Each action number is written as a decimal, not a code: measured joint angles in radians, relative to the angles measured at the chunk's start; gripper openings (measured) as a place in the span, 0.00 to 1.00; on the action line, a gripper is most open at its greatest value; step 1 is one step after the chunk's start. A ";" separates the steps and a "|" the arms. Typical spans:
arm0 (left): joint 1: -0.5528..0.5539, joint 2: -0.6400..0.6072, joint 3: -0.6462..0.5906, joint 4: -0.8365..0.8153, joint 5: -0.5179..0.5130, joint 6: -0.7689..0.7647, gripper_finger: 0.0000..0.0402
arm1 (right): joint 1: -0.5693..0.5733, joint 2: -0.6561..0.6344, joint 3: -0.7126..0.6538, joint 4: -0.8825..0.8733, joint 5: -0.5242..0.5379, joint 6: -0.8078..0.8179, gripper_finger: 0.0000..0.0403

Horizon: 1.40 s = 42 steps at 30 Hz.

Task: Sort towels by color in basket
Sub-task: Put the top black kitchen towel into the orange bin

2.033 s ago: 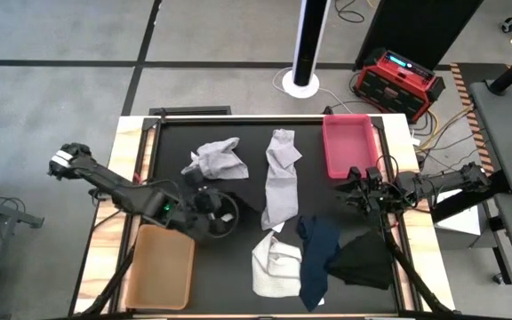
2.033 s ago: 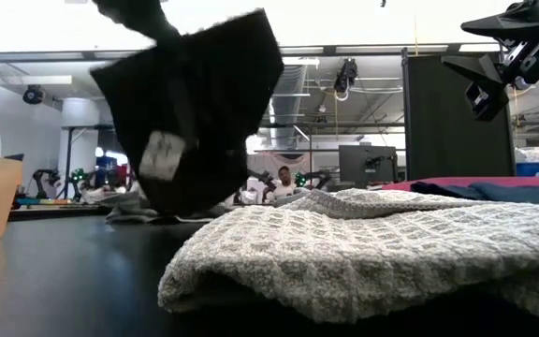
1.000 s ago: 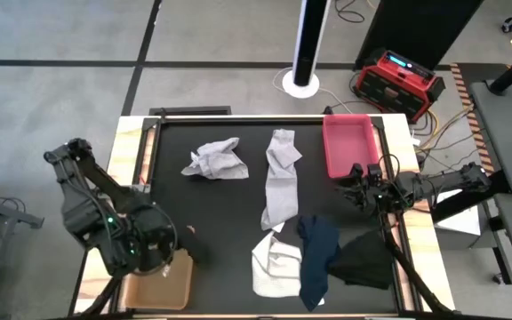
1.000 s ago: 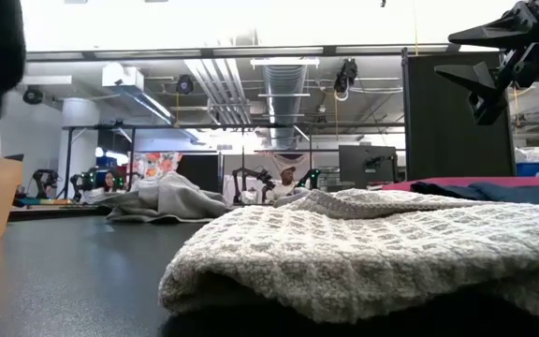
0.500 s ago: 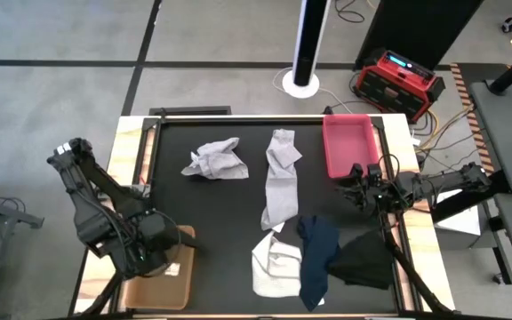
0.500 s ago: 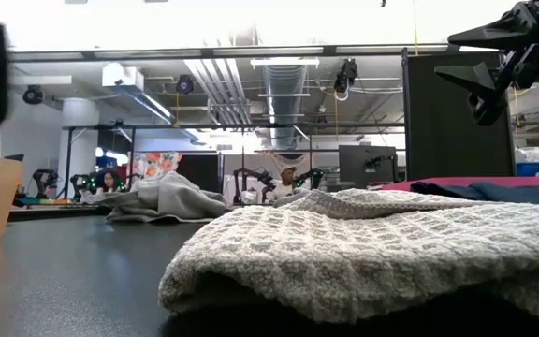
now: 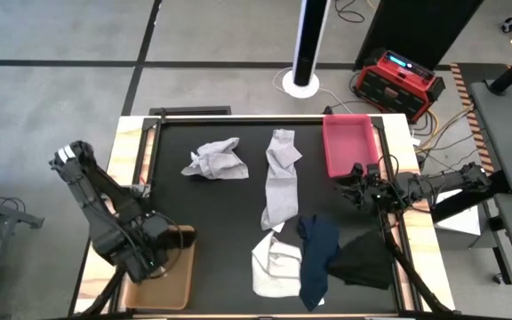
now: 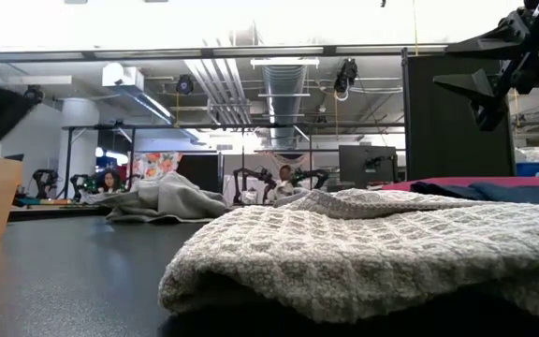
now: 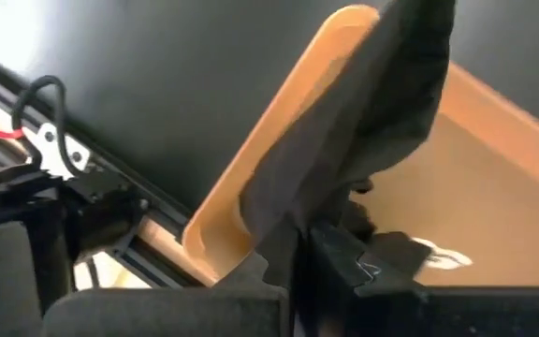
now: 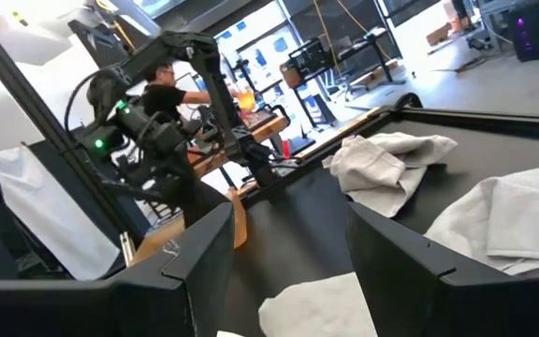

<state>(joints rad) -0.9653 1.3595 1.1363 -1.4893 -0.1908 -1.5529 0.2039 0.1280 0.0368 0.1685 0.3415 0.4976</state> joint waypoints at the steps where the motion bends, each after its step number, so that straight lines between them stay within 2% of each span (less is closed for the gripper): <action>1: 0.000 0.012 -0.003 0.001 0.000 0.004 0.00 | 0.000 0.000 0.000 0.000 0.000 0.000 0.49; 6: 0.000 0.066 0.009 0.063 -0.001 0.046 0.00 | 0.000 0.000 0.000 0.000 0.000 0.000 0.49; 13: 0.000 0.095 0.013 0.131 -0.011 -0.006 0.00 | 0.000 0.000 0.000 0.000 0.000 -0.001 0.49; 21: 0.001 0.045 -0.072 0.279 -0.053 -0.054 0.00 | 0.000 0.000 0.000 -0.010 0.000 -0.003 0.49; 26: 0.001 0.016 -0.145 0.313 0.025 -0.126 0.00 | 0.000 0.000 -0.001 -0.014 0.000 -0.003 0.49; 31: 0.001 -0.009 -0.205 0.412 0.025 -0.147 0.00 | 0.001 0.000 -0.002 -0.022 0.000 -0.001 0.49; 42: 0.001 0.007 -0.292 0.396 0.039 -0.224 0.00 | 0.001 0.000 -0.002 -0.023 0.000 0.000 0.49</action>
<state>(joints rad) -0.9642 1.3663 0.8445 -1.0930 -0.1515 -1.7767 0.2047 0.1280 0.0353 0.1452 0.3412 0.4973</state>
